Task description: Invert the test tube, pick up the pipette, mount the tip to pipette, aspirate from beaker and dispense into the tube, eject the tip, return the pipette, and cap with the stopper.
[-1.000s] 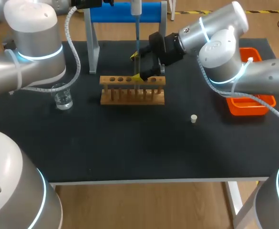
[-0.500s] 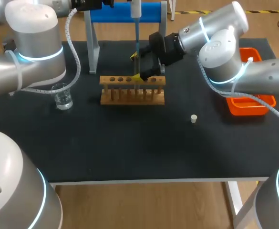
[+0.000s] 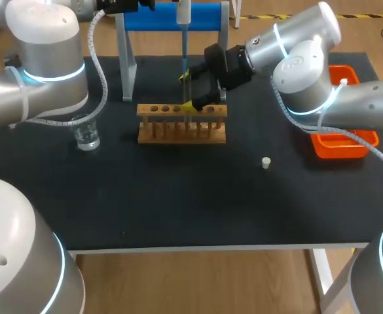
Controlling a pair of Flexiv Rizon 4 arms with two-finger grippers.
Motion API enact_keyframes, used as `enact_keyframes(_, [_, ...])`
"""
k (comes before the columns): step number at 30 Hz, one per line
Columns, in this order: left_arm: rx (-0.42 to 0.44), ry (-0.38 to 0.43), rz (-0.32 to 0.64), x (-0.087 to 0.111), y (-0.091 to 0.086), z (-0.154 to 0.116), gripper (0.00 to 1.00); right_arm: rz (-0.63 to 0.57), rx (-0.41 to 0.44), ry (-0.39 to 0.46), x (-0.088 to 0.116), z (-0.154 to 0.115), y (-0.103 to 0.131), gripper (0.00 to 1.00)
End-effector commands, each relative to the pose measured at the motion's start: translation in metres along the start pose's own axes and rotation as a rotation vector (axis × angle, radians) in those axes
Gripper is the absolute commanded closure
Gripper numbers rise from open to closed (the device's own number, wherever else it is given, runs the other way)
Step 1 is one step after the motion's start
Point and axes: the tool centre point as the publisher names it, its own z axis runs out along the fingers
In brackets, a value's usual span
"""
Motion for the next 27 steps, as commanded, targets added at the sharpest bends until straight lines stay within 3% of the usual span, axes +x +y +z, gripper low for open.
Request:
enact_keyframes(1, [0.0, -0.003, 0.001, -0.003, -0.001, 0.001, 1.0, 0.001, 0.004, 0.002, 0.0, -0.002, 0.001, 0.0])
enact_keyframes(27, [0.041, 0.006, -0.014, -0.009, -0.005, 0.014, 1.0, 0.001, 0.004, 0.002, 0.0, -0.002, 0.001, 0.0])
